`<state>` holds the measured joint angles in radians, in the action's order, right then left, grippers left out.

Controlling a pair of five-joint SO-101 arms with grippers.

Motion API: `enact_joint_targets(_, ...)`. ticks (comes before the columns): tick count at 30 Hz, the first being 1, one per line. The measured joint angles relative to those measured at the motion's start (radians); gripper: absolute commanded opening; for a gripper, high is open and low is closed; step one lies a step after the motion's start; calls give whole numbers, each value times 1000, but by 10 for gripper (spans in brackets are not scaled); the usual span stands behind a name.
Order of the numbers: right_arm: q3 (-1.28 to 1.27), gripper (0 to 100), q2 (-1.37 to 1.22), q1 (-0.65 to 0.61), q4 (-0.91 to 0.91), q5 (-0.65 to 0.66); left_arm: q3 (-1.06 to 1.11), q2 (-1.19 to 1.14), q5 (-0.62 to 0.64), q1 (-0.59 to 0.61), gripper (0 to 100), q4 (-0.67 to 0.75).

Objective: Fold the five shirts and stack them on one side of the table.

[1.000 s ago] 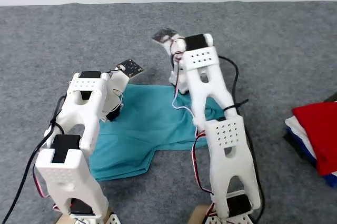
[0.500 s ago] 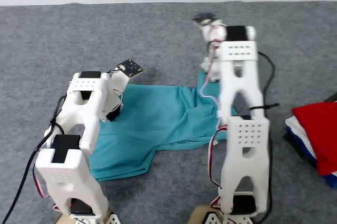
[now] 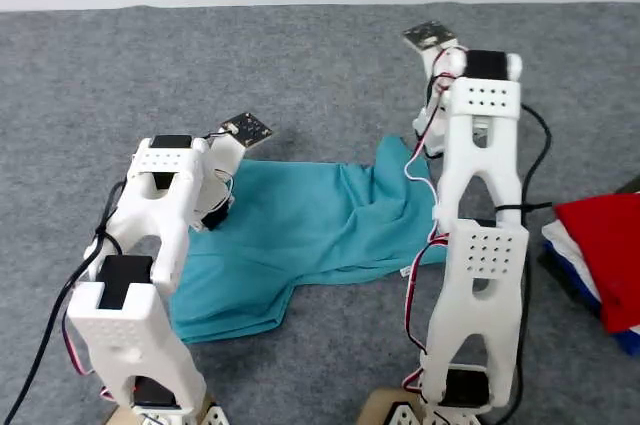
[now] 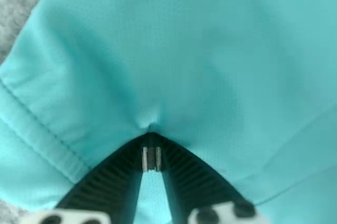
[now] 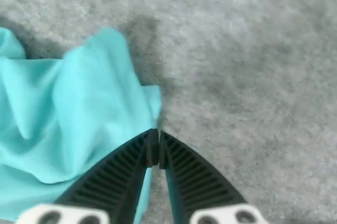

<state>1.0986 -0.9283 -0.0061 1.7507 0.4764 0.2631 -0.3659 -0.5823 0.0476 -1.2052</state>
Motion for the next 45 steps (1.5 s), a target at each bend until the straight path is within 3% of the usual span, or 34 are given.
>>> enact_joint_targets(3,0,156,0,-28,0,-46,0,0,0,0,2,0)
enact_joint_targets(14,0,154,-147,-86,0,-100,0,0,0,0,2,0)
enact_joint_targets(18,8,90,-195,-78,0,-100,0,0,0,0,2,0)
enact_joint_targets(21,37,7,-204,-48,0,-91,0,0,0,0,2,0)
enact_joint_targets(32,95,9,-204,141,0,-40,0,0,0,0,2,0)
enact_joint_targets(38,-40,10,-158,181,2,-40,0,0,0,0,2,0)
enact_joint_targets(41,-66,34,-143,181,2,-40,0,-2,0,-6,2,0)
enact_joint_targets(45,-81,165,-101,169,2,-40,0,-2,0,-8,2,0)
